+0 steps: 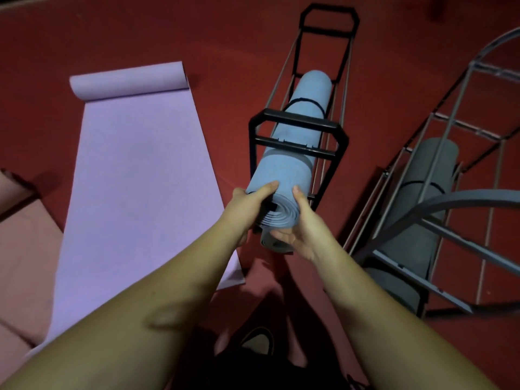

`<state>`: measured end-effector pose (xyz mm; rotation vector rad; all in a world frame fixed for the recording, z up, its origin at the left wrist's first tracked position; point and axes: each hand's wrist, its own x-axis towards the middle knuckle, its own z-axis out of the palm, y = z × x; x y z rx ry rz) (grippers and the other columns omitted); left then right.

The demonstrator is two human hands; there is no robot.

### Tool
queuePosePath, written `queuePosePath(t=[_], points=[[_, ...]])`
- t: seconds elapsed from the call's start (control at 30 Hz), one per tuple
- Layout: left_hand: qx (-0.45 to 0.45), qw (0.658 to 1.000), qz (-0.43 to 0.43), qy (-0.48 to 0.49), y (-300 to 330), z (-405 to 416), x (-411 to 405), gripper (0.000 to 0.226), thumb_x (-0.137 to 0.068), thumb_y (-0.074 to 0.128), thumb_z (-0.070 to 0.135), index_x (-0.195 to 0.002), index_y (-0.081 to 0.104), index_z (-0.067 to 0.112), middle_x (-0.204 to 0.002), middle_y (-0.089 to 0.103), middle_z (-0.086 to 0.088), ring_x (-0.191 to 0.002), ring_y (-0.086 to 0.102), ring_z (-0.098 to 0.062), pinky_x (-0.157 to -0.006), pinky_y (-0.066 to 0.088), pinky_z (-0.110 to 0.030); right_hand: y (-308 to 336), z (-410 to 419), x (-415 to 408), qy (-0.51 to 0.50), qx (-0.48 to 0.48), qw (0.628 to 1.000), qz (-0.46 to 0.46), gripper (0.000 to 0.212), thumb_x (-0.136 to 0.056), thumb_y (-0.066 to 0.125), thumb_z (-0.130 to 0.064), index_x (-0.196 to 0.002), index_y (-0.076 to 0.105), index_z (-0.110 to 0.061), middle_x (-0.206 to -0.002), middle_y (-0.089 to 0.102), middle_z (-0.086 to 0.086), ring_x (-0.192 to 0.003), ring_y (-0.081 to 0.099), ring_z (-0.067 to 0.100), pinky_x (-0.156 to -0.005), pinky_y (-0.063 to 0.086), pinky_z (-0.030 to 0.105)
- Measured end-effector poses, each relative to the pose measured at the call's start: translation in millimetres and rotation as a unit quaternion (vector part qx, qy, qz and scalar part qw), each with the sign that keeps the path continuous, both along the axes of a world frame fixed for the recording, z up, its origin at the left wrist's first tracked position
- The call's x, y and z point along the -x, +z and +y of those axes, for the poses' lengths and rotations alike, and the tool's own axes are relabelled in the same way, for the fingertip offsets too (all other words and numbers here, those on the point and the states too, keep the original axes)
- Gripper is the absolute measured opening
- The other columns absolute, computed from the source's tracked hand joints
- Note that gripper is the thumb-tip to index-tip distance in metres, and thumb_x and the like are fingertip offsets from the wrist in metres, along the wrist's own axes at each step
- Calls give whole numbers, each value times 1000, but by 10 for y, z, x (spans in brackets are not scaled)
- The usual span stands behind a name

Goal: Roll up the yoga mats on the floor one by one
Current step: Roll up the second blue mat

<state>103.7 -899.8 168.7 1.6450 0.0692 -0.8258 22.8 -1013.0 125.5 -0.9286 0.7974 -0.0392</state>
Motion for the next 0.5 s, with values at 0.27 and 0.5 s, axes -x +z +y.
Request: queuePosePath(t=[0.27, 0.5], points=[[54, 998, 3, 39, -11, -497, -216, 94, -49, 79, 62, -123, 47, 13, -111, 67, -9, -96, 70, -27, -86, 57, -44, 117, -412, -273, -47, 51, 998, -13, 50, -88, 62, -55, -121, 65, -17, -109, 74, 6, -102, 71, 23, -98, 52, 48], [80, 994, 23, 70, -185, -506, -146, 72, -65, 76, 52, -119, 46, 16, -108, 65, -7, -99, 67, -26, -89, 55, -46, 91, -392, -244, -55, 71, 996, -13, 39, -94, 58, -47, -119, 65, -18, -107, 75, 2, -99, 72, 19, -90, 55, 43]])
